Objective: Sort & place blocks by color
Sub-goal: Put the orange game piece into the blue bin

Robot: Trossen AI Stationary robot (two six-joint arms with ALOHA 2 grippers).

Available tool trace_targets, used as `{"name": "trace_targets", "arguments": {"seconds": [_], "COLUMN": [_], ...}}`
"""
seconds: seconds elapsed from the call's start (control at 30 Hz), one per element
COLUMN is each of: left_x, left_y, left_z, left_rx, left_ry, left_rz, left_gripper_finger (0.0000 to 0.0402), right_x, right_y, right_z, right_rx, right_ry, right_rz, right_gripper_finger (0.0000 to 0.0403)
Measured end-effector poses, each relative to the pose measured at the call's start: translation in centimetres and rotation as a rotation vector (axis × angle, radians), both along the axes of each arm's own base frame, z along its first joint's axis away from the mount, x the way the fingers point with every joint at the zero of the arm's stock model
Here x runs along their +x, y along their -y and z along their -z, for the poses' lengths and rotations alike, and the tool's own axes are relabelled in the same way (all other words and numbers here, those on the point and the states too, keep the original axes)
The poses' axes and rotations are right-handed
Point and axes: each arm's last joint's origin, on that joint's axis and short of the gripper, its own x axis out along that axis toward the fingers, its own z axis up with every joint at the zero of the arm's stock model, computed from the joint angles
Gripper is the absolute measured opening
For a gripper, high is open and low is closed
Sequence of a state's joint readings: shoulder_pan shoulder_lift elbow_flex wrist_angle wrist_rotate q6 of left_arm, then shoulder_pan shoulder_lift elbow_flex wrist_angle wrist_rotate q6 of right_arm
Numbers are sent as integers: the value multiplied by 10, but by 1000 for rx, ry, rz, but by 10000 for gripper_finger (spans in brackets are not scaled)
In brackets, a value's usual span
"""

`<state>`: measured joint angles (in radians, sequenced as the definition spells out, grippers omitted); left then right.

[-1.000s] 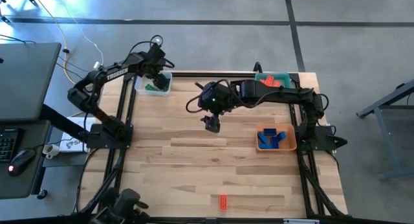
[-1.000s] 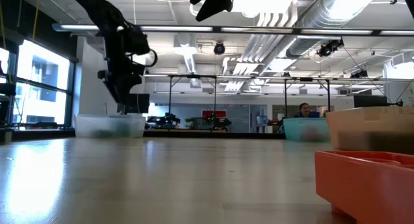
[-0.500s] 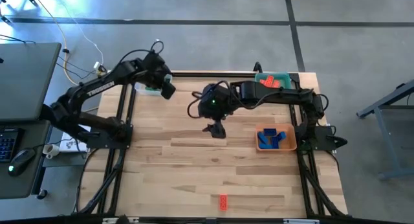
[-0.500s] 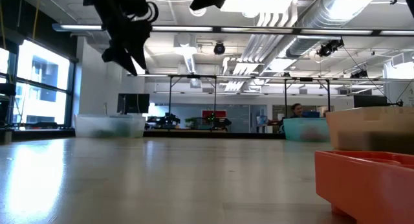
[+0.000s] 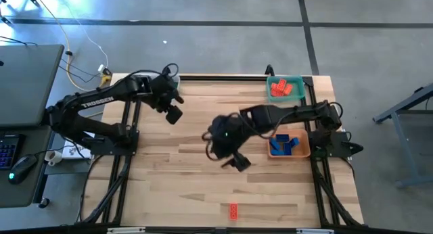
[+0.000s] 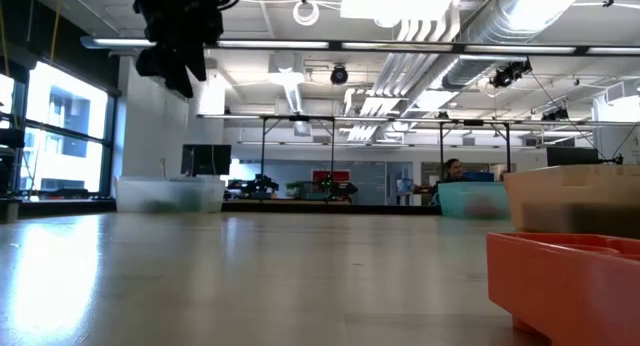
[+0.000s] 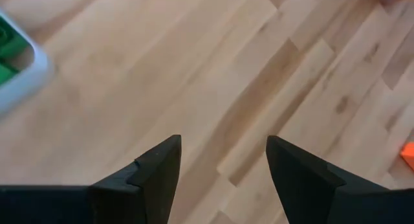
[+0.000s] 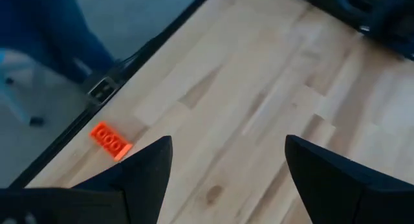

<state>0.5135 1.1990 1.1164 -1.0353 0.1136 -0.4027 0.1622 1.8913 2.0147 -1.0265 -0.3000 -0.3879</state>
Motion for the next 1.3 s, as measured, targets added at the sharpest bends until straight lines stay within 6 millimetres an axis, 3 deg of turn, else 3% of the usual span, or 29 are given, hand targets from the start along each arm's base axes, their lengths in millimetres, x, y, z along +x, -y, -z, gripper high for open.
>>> {"name": "trace_targets", "arguments": {"seconds": [0.4, 0.87, 1.3], "left_x": [-2, 1, 1], "left_y": [38, 42, 42], "left_z": [-7, -6, -6], "left_rx": [10, 31, 27], "left_ry": [-31, -45, -44], "left_rz": [-34, -33, -56], "left_gripper_finger": [213, 213, 213], "right_x": [-8, -9, -5], "right_y": [-59, -127, -160], "right_z": [29, 77, 122], "right_rx": [-170, -477, -489], "right_ry": [-80, -43, -93], "right_rz": [-236, -577, -742], "right_gripper_finger": [286, 286, 286]}}
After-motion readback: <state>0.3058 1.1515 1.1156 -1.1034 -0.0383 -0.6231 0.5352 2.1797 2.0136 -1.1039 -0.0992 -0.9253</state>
